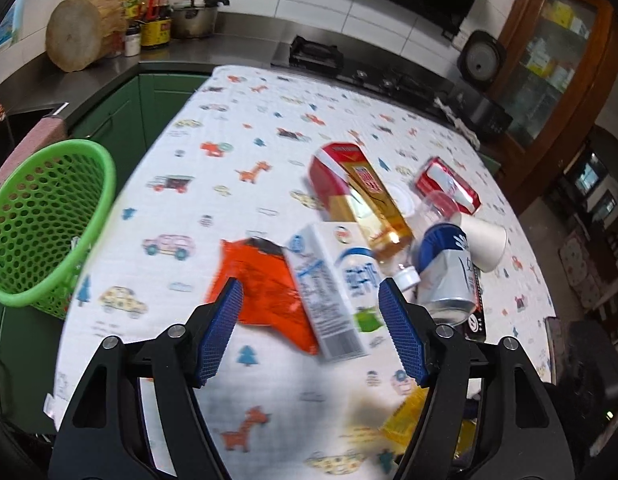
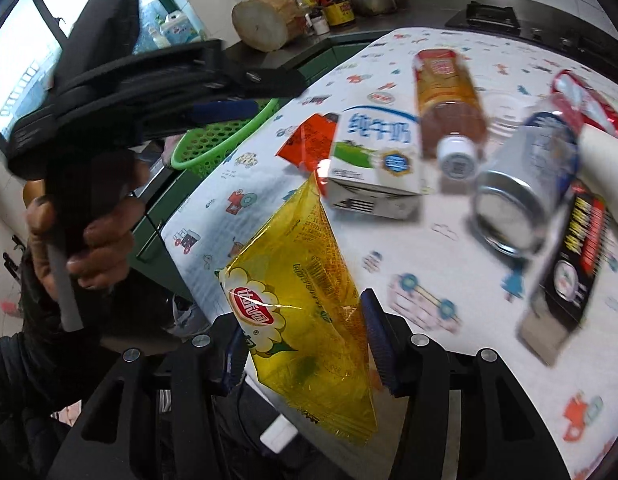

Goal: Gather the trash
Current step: 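Grasp the white milk carton with the left tool while the right tool grasps the yellow bag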

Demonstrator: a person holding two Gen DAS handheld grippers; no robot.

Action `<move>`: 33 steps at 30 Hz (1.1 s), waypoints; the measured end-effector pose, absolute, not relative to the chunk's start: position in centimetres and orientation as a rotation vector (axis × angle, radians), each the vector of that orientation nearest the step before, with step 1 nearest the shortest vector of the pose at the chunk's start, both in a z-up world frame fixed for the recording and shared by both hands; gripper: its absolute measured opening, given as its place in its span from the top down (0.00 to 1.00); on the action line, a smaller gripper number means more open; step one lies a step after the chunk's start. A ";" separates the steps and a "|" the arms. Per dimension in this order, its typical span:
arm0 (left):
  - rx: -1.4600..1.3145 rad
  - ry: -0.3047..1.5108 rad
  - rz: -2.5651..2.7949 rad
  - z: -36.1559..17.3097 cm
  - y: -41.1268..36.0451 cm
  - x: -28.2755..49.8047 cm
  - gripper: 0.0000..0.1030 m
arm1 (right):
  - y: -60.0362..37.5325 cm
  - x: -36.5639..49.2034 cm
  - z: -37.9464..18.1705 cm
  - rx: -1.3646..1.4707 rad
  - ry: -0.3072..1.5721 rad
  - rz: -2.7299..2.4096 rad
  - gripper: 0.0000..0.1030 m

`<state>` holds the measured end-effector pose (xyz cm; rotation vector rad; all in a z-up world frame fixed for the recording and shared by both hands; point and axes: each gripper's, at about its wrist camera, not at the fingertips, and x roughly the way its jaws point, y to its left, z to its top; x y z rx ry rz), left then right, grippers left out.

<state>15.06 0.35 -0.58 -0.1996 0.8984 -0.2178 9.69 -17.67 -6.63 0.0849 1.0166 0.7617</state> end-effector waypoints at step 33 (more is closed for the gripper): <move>-0.029 1.069 0.081 -5.5 -7.6 20.9 0.26 | -26.4 8.3 -6.0 0.233 0.931 0.722 0.51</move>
